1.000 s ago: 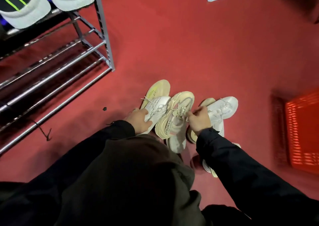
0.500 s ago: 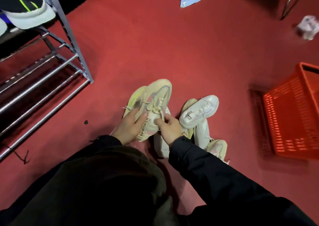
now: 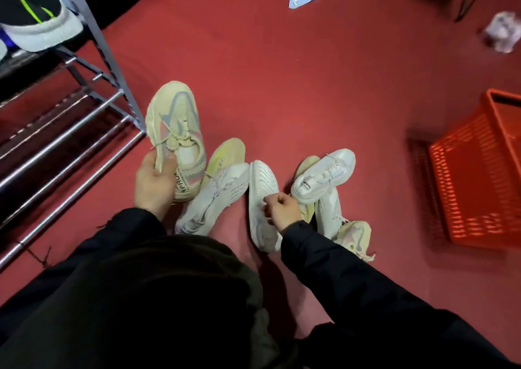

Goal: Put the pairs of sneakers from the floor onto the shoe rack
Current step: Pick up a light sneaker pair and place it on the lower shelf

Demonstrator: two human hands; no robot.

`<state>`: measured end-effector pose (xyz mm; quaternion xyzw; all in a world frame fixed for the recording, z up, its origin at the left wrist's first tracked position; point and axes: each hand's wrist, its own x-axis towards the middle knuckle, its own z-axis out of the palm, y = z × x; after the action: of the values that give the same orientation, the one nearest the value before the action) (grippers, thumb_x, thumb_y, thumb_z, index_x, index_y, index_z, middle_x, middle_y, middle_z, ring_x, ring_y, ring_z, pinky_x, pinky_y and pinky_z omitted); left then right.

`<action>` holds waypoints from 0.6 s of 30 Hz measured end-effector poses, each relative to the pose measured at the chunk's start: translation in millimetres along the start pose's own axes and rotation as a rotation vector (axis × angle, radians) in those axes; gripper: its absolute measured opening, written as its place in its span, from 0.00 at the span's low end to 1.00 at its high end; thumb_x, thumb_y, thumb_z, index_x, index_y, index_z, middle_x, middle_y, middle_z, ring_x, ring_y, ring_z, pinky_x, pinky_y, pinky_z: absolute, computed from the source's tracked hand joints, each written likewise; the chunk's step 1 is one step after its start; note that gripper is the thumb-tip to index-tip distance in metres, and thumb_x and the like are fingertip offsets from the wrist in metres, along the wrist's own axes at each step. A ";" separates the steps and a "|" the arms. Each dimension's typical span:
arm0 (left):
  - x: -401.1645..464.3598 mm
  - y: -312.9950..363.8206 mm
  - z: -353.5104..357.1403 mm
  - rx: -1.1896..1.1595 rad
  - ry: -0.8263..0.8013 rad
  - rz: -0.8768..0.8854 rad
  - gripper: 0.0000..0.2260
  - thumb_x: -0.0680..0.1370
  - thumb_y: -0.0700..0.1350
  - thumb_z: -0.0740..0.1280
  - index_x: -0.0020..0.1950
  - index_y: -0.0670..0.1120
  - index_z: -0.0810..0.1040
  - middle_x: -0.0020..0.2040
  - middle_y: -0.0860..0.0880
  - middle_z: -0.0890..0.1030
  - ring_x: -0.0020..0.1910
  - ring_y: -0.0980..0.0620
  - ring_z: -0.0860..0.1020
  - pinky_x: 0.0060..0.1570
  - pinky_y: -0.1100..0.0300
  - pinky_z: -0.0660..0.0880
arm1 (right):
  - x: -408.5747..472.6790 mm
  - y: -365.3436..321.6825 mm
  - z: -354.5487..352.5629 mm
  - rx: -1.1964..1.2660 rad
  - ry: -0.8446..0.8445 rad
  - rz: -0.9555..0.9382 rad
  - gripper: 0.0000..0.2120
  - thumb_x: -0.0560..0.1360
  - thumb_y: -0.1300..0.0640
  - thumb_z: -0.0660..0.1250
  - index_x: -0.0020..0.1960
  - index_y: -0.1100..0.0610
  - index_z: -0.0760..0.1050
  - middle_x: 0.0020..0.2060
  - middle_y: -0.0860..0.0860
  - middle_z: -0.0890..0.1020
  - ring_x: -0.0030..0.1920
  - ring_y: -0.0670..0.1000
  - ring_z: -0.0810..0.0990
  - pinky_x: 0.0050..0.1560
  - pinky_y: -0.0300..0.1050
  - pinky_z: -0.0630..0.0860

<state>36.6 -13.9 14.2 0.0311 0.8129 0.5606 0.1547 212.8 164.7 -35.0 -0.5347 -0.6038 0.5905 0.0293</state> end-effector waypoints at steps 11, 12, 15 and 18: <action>-39.4 -10.9 69.0 0.189 -0.564 0.102 0.23 0.78 0.62 0.63 0.68 0.52 0.77 0.59 0.54 0.83 0.59 0.52 0.80 0.63 0.50 0.74 | 1.8 98.6 -148.4 0.034 0.753 0.519 0.27 0.66 0.43 0.69 0.63 0.48 0.68 0.44 0.51 0.84 0.48 0.54 0.83 0.48 0.49 0.77; -42.1 -11.2 70.9 0.206 -0.594 0.098 0.22 0.77 0.63 0.63 0.67 0.54 0.77 0.57 0.57 0.84 0.58 0.54 0.80 0.63 0.49 0.74 | 1.7 110.7 -154.9 0.158 0.637 0.589 0.21 0.68 0.46 0.69 0.56 0.45 0.65 0.24 0.46 0.80 0.33 0.52 0.82 0.36 0.43 0.74; -49.3 -8.5 73.6 0.232 -0.658 0.123 0.16 0.79 0.61 0.63 0.62 0.56 0.79 0.44 0.62 0.84 0.45 0.60 0.81 0.52 0.51 0.75 | -23.3 105.4 -151.6 0.284 0.392 0.594 0.14 0.81 0.53 0.62 0.37 0.55 0.66 0.14 0.50 0.69 0.24 0.51 0.69 0.27 0.40 0.67; -54.1 -6.0 67.2 0.209 -0.651 0.104 0.23 0.74 0.67 0.62 0.62 0.56 0.79 0.52 0.56 0.85 0.54 0.53 0.81 0.60 0.50 0.75 | -21.2 96.2 -149.1 0.402 0.386 0.552 0.09 0.79 0.55 0.64 0.49 0.61 0.74 0.34 0.55 0.78 0.34 0.54 0.75 0.35 0.46 0.74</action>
<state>108.0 32.3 -1.4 0.2653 0.7711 0.4422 0.3734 380.1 226.0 -49.1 -0.7617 -0.2932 0.5713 0.0865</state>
